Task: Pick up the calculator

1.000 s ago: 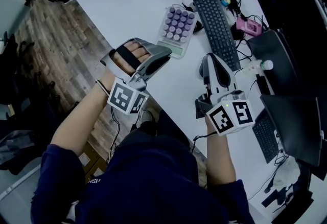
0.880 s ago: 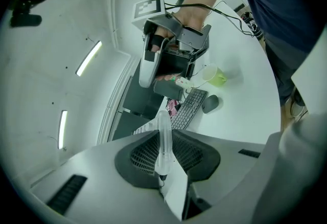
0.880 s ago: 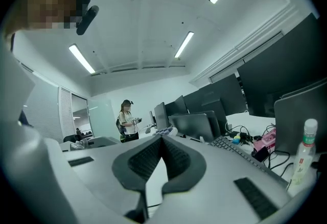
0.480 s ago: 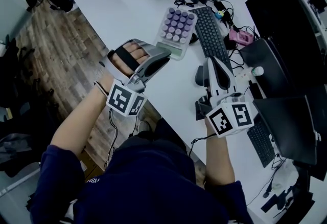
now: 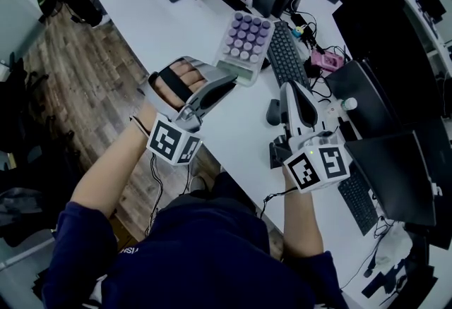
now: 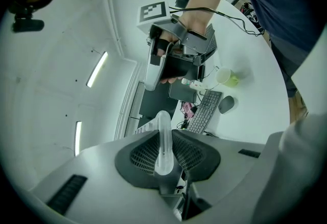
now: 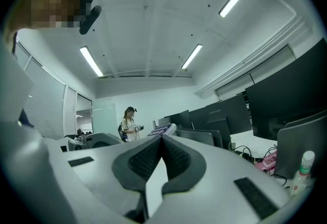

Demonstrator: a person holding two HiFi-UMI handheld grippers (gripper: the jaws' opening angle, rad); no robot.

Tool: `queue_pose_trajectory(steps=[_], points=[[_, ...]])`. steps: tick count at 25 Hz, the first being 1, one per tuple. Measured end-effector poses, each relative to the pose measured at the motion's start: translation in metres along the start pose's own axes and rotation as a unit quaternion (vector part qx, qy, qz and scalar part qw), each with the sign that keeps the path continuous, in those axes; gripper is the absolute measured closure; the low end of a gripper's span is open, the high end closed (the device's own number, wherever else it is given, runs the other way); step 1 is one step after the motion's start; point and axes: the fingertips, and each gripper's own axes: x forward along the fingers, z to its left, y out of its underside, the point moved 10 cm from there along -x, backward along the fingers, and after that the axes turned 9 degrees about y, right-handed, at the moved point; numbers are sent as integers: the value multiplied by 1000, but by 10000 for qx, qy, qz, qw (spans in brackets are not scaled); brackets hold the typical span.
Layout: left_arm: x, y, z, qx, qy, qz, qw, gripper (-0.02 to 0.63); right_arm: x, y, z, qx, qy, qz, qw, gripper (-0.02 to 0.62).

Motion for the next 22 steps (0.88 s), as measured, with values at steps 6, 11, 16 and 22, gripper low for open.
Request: queue_pose_trajectory(steps=[6, 11, 16, 22], points=[[-7, -2, 10, 90, -110, 15, 9999, 512, -2, -10, 6, -47, -42, -114, 9999, 592], [-13, -3, 13, 135, -166, 29, 9998, 511, -4, -13, 11, -74, -76, -164, 9998, 592], [-16, -5, 14, 156, -199, 33, 9997, 511, -7, -16, 12, -91, -74, -193, 9997, 591], [-19, -7, 15, 171, -218, 22, 9996, 511, -10, -17, 16, -122, -72, -211, 9997, 592]])
